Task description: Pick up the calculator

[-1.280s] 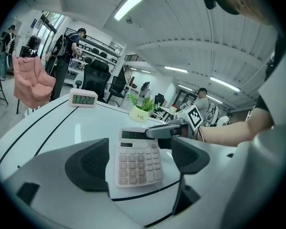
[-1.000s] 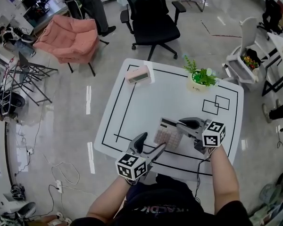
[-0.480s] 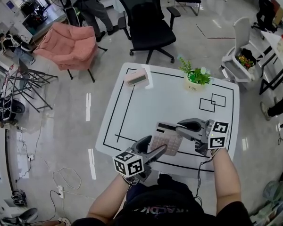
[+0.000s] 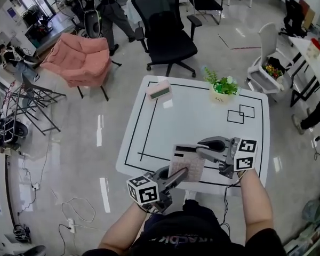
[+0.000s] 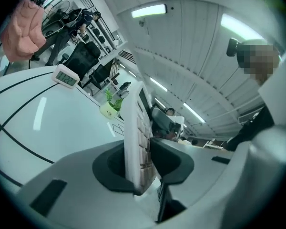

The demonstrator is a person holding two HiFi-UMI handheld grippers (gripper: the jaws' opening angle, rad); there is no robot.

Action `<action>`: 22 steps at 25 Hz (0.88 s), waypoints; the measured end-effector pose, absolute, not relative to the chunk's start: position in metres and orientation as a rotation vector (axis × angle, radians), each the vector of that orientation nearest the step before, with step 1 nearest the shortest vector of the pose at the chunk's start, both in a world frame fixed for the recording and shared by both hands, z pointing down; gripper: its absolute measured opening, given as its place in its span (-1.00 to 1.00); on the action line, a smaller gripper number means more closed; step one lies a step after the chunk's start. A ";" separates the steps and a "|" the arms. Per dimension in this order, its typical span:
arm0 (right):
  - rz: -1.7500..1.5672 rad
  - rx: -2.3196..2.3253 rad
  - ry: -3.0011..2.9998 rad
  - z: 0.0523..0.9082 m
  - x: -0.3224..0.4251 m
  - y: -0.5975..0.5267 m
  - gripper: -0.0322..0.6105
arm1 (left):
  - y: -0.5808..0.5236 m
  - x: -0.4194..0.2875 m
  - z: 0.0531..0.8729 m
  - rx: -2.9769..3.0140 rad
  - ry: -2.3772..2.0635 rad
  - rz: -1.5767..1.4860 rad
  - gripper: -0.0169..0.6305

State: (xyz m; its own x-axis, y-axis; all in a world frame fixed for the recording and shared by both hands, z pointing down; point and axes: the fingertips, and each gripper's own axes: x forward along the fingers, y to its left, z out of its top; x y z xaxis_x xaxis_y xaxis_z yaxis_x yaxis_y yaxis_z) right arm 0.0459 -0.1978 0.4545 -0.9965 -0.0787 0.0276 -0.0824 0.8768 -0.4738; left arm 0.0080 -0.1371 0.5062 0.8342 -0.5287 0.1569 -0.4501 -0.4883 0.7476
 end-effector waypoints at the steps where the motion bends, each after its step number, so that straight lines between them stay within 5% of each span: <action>1: 0.750 0.164 -3.041 0.451 0.041 -0.194 -0.72 | -0.133 0.003 0.502 2.160 -0.702 -0.140 -0.63; 22: 0.306 1.442 -2.842 0.406 0.008 -0.070 -0.60 | -0.028 -0.137 0.438 2.233 -0.696 -0.360 -0.74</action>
State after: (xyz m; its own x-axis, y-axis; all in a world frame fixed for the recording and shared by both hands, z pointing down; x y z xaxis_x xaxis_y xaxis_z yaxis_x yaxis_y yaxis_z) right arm 0.0076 -0.0705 0.4057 -0.5929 -0.8046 0.0324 -0.7931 0.5765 -0.1966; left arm -0.1373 -0.0284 0.4380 0.8118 -0.5825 -0.0404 -0.3692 -0.5657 0.7373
